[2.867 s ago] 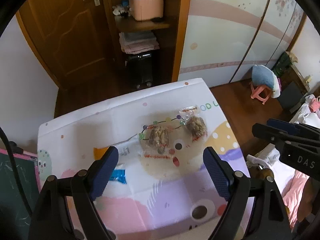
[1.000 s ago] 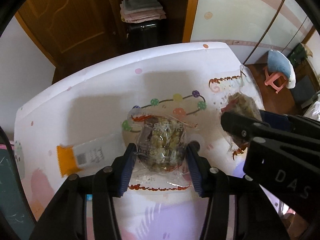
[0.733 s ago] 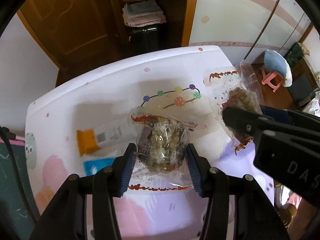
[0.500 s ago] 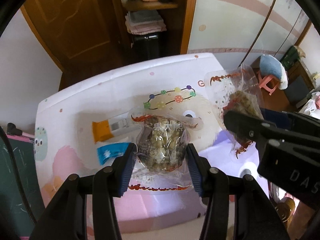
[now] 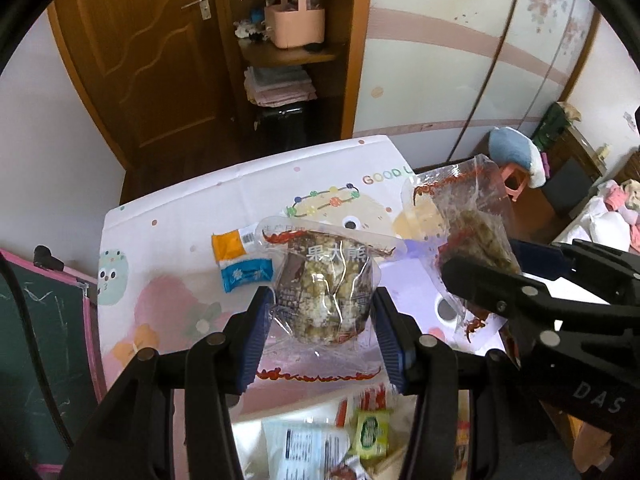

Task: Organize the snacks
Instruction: 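Lift both nut bags and carry them over the white tray, then open both tools to drop the nut bags into the tray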

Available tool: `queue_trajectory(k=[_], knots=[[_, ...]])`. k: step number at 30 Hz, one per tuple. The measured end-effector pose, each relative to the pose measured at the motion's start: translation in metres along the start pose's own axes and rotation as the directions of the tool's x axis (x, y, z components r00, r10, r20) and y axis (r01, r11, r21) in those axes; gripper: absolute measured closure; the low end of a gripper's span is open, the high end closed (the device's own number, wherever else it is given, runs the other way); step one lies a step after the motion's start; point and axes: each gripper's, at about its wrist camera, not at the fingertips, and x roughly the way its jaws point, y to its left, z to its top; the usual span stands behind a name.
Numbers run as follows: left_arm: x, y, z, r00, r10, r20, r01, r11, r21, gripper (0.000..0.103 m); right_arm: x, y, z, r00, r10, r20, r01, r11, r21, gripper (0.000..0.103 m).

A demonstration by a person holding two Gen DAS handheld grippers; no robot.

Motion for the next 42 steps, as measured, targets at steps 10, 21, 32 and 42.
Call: queue_trajectory(k=[10,21,32,42], knots=[[-0.042,-0.003,-0.059,1.0,-0.008,0.003,0.008,1.0,0.03,0.054,-0.043,0.026,-0.057,1.0,0.019,0.012,-0.018,0.999,-0.039,0.058],[-0.059,0.007,-0.129,0.999,0.004,-0.053,-0.001,0.999,0.045,0.054,-0.062,0.036,-0.115,1.0,0.012,-0.009,-0.012,1.0,-0.024,0.058],[-0.035,0.002,-0.171,0.991,-0.039,-0.129,0.042,0.999,0.015,0.054,-0.034,0.028,-0.173,0.993,-0.018,-0.12,0.022,0.999,0.034,0.058],[-0.011,-0.011,-0.17,0.992,-0.016,-0.129,0.022,0.999,0.044,0.054,-0.006,0.019,-0.214,0.974,-0.03,-0.223,0.051,0.995,0.091,0.058]])
